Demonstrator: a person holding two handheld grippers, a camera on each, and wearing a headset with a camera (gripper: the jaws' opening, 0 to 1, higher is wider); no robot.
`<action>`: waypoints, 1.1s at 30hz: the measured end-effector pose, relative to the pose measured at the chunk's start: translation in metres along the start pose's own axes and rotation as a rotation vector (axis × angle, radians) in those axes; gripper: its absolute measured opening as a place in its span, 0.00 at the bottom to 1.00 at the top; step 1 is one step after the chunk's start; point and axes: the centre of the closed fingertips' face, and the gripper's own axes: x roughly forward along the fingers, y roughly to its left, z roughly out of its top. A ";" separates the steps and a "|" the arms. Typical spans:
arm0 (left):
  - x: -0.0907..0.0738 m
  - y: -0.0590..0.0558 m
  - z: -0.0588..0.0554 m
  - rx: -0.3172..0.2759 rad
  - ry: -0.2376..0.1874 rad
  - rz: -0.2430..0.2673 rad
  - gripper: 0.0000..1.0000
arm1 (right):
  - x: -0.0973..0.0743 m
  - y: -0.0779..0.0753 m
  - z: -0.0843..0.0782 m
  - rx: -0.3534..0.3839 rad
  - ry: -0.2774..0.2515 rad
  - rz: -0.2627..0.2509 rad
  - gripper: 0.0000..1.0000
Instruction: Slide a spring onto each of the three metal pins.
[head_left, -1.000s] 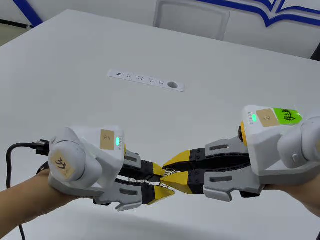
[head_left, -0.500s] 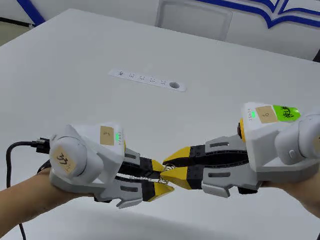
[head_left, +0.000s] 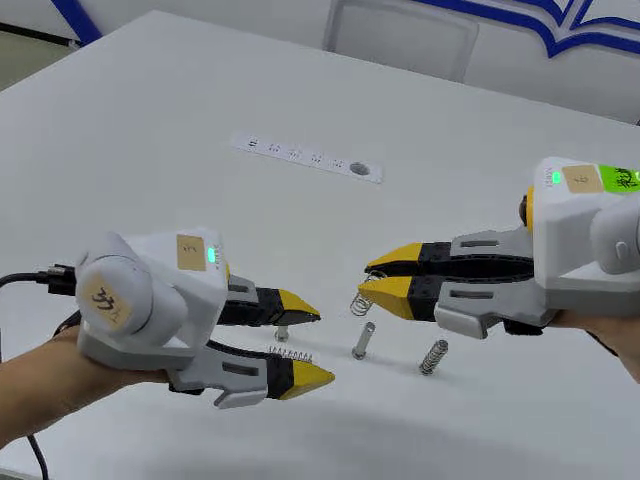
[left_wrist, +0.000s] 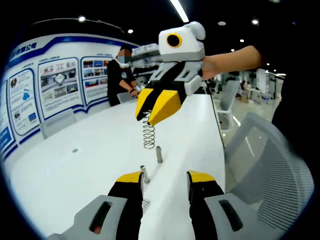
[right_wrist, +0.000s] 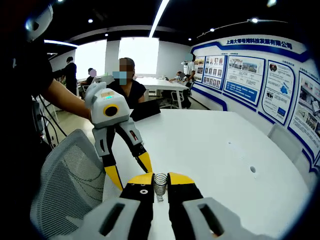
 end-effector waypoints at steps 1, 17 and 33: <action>-0.002 0.002 -0.001 -0.005 0.000 0.006 0.39 | 0.000 -0.001 -0.002 0.001 0.005 -0.004 0.10; -0.034 0.041 0.013 -0.041 -0.076 0.106 0.71 | 0.007 -0.039 -0.045 0.124 0.066 -0.166 0.10; -0.044 0.060 0.003 -0.096 -0.085 0.133 0.89 | 0.028 -0.053 -0.073 0.180 0.107 -0.218 0.10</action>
